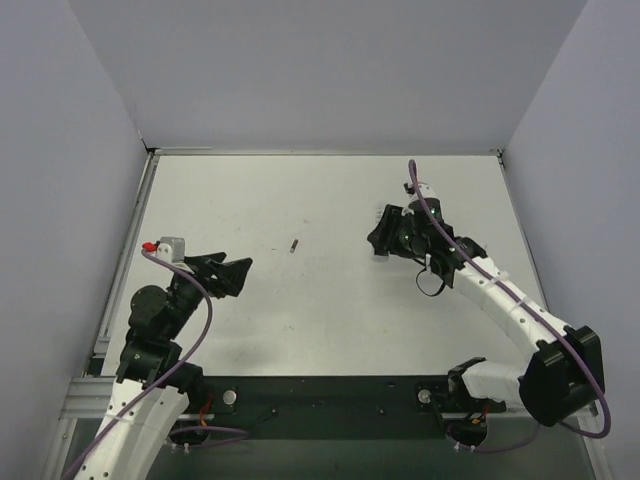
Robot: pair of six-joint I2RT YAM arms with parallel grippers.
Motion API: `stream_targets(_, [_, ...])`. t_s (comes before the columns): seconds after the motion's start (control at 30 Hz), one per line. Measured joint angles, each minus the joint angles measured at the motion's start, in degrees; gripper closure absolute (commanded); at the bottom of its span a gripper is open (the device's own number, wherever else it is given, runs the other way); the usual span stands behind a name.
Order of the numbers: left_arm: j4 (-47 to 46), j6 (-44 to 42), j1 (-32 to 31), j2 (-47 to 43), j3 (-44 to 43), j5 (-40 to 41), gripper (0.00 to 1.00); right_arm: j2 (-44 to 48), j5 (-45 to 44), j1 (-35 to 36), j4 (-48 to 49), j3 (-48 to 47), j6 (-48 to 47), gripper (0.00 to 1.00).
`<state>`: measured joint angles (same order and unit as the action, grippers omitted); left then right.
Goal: Load the batteries into the remote control
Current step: Pick up the remote control from the center of the board, then adjust the remote control.
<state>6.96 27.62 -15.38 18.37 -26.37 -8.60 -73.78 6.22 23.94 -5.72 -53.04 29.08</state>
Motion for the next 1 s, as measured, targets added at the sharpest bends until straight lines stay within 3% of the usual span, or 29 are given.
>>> stream_targets(0.23, [-18.23, 12.79, -2.05, 8.81, 6.4, -9.9, 0.07, 10.69, 9.22, 9.16, 13.18, 9.57, -1.16, 1.0])
stream_targets(0.4, [-28.74, 16.85, -8.52, 13.92, 7.96, -11.41, 0.07, 13.25, 15.19, 14.64, 20.98, 12.61, -1.31, 1.0])
stream_targets(0.77, [-47.19, 17.11, -20.61, 21.86, 8.74, -9.18, 0.07, 13.11, 28.72, 21.55, 33.09, 13.27, -1.7, 1.0])
stream_targets(1.0, [-57.05, 16.96, -23.65, 28.15, 8.76, -9.7, 0.07, 11.85, 32.83, 25.0, 35.01, 13.11, -2.14, 1.0])
